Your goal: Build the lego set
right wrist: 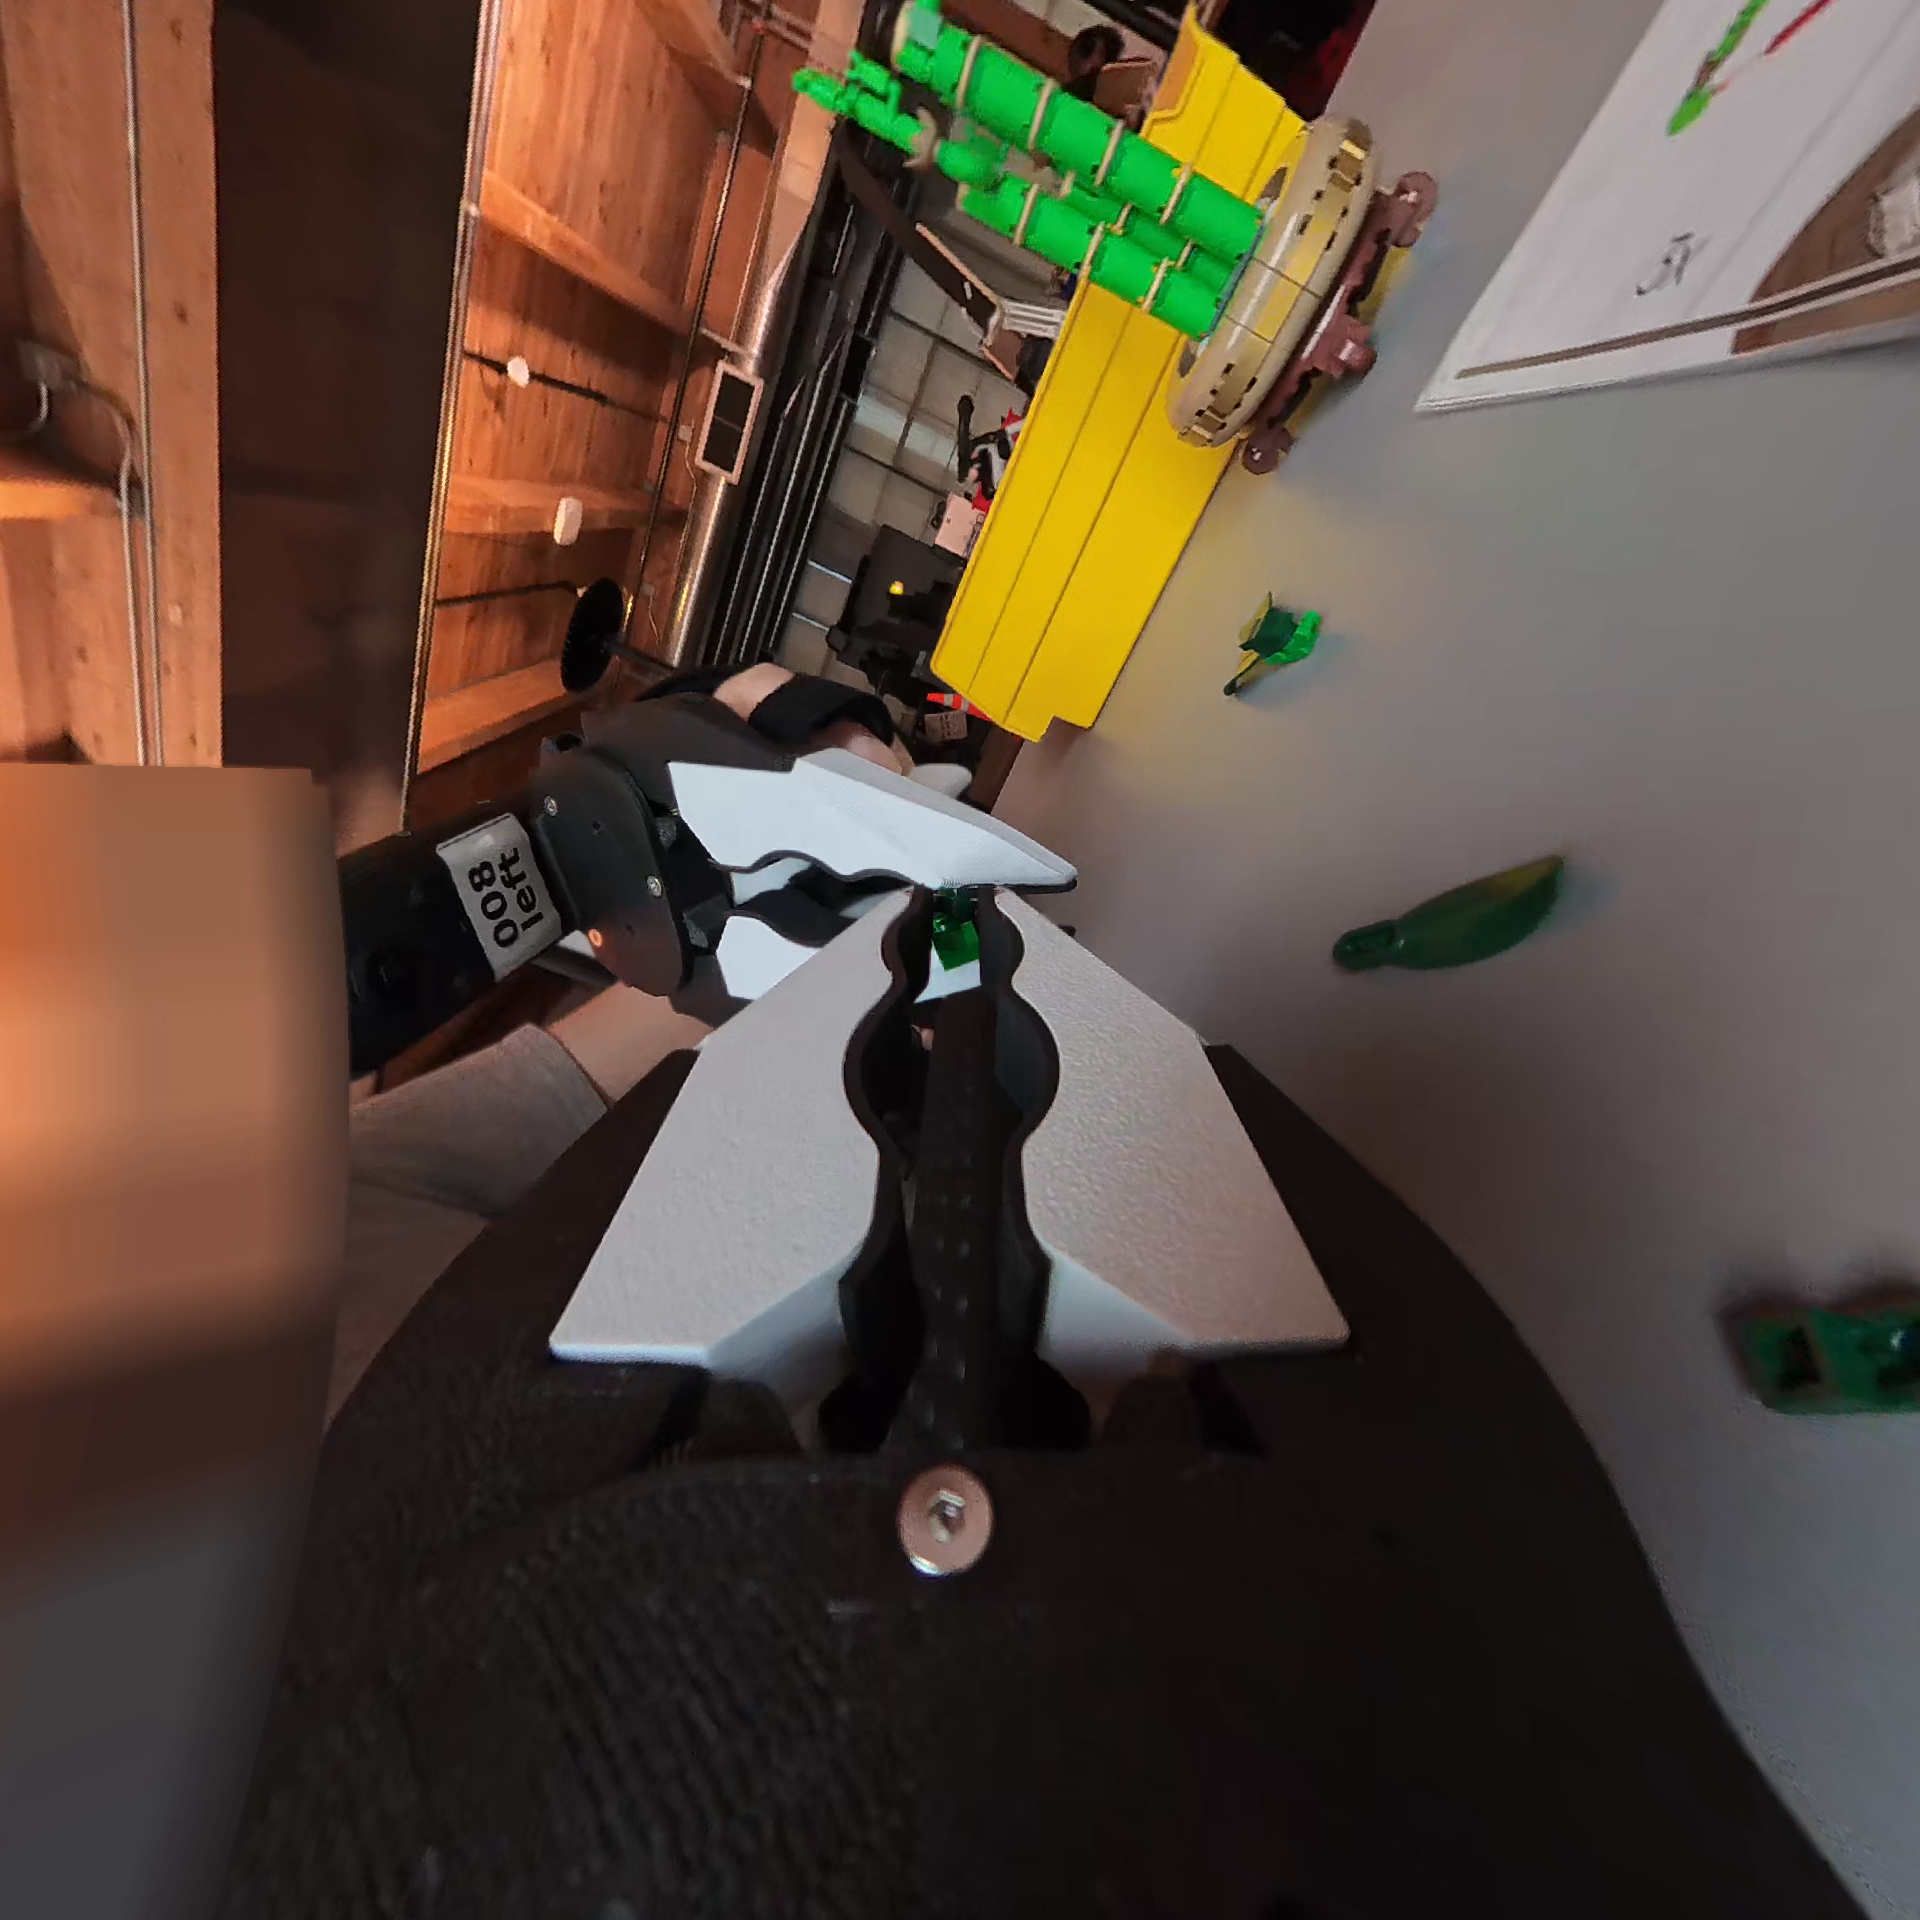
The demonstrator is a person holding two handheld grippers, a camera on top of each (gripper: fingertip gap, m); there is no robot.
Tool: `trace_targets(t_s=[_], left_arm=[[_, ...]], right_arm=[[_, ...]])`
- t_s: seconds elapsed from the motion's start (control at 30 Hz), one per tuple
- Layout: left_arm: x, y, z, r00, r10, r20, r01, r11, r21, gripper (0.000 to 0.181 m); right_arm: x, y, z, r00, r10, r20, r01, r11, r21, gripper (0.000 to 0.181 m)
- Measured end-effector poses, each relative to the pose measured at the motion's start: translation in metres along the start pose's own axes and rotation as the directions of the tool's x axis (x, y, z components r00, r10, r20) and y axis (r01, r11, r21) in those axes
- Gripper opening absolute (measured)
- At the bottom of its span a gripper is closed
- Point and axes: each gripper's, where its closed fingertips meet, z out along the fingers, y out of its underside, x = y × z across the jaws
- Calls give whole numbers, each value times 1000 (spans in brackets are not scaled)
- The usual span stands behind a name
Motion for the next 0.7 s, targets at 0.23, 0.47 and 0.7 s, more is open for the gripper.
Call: trace_targets(t_s=[0.23,0.47,0.7], left_arm=[[-5,1,5,973,-233,-3,233,971,48,3],[2,0,7,968,-252,-16,253,965,73,2],[3,-3,4,946,-318,-60,323,939,121,3]], right_arm=[[5,-6,2,999,24,-45,-23,999,35,6],[7,-1,3,999,29,-35,-29,999,14,6],[1,-1,5,1000,8,-6,-8,1000,-4,11]])
